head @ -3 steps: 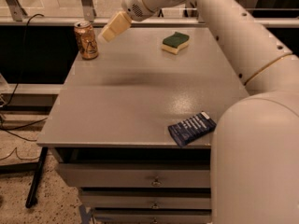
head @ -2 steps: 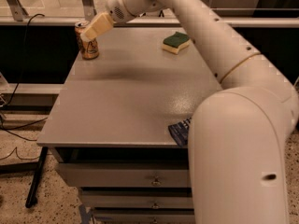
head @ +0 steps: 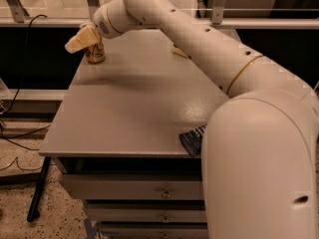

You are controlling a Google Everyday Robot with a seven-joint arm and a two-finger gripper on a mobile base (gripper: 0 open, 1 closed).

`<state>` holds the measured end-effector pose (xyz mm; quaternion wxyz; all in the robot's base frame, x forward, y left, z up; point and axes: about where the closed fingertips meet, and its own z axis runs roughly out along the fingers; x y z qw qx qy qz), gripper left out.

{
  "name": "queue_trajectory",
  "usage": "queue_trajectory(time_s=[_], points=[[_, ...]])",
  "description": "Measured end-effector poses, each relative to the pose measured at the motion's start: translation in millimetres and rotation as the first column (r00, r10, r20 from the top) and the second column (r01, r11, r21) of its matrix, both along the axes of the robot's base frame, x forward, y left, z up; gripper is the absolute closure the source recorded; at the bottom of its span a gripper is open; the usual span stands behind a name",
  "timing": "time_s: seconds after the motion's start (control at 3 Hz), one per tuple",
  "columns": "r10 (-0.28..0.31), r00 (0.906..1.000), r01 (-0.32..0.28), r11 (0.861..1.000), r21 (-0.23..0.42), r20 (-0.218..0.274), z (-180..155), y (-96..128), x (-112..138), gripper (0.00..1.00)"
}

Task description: Move orange can near sponge

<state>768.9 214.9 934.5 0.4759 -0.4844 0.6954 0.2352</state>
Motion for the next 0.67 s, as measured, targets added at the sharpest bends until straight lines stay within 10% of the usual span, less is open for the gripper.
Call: queue_trajectory(time_s=[0.67], points=[[-0.071,0.9961,0.071,0.997,0.003,-0.052,-54,11,25,0.00]])
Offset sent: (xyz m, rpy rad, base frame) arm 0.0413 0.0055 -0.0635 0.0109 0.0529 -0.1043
